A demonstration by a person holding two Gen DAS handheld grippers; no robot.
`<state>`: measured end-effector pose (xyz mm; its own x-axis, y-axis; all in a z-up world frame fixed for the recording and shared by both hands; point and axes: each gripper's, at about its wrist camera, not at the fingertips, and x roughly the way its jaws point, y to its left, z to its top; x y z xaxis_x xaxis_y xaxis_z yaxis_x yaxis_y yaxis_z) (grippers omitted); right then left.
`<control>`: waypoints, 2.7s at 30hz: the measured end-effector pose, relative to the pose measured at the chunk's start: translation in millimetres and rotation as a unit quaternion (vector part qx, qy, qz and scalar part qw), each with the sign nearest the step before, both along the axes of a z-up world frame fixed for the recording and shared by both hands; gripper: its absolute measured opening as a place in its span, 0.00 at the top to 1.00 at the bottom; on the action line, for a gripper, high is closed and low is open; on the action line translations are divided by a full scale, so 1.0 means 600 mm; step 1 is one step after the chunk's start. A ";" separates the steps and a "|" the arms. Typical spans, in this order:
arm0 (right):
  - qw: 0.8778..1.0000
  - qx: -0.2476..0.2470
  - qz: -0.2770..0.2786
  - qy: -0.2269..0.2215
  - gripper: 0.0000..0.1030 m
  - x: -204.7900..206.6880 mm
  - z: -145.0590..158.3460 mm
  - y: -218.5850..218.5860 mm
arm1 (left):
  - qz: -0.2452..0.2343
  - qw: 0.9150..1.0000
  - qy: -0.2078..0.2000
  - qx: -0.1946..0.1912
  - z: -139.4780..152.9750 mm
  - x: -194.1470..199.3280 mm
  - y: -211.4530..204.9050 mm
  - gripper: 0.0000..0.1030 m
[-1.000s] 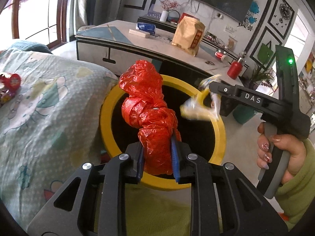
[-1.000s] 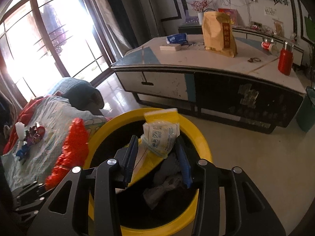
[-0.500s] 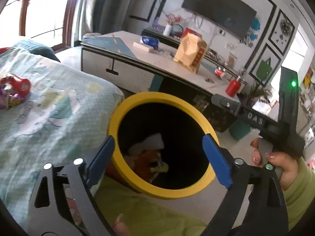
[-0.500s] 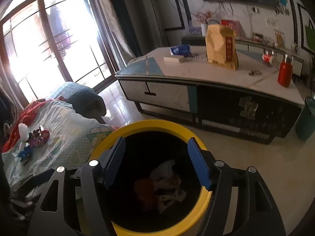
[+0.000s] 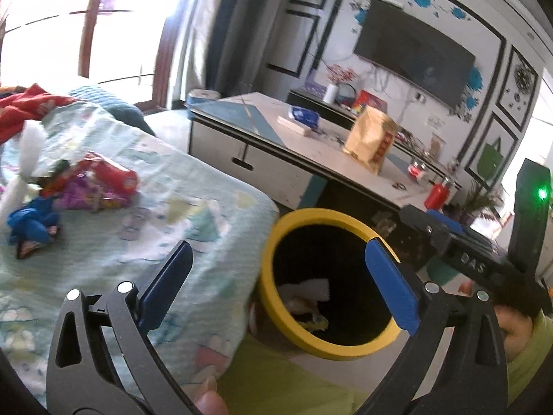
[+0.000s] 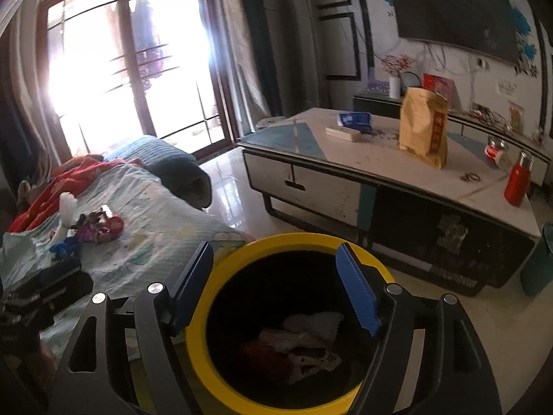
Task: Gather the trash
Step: 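Move both open tools back over the trash on the bed, then grasp the white foam fruit net with the left tool while the right tool grasps the blue glove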
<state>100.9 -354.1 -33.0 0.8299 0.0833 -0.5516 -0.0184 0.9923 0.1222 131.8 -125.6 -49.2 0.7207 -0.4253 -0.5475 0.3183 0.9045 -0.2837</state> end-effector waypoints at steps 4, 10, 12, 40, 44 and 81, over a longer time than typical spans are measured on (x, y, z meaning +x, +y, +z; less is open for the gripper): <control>1.000 -0.007 0.018 -0.004 0.29 -0.001 0.009 0.029 | 0.024 1.000 -0.006 -0.005 0.010 -0.003 0.029 0.11; 0.999 -0.013 0.048 -0.009 0.29 0.000 0.023 0.076 | 0.058 0.998 -0.014 -0.014 0.025 -0.009 0.075 0.11; 0.998 -0.013 0.056 -0.010 0.28 -0.001 0.025 0.090 | 0.069 0.997 -0.016 -0.018 0.028 -0.009 0.089 0.11; 0.973 0.014 0.229 0.015 0.26 0.087 0.024 0.362 | 0.260 0.965 -0.020 -0.031 0.043 -0.015 0.365 0.11; 0.966 0.024 0.254 0.032 0.27 0.104 0.008 0.398 | 0.281 0.959 -0.008 -0.041 0.030 -0.009 0.406 0.11; 0.929 0.042 0.360 0.073 0.98 0.137 -0.042 0.524 | 0.235 0.952 0.072 -0.184 -0.033 0.044 0.459 0.97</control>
<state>182.9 -39.4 -58.5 0.4588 0.6362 -0.6203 -0.6518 0.7154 0.2516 158.5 149.7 -69.2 0.8067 -0.2573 -0.5320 -0.1626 0.7688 -0.6184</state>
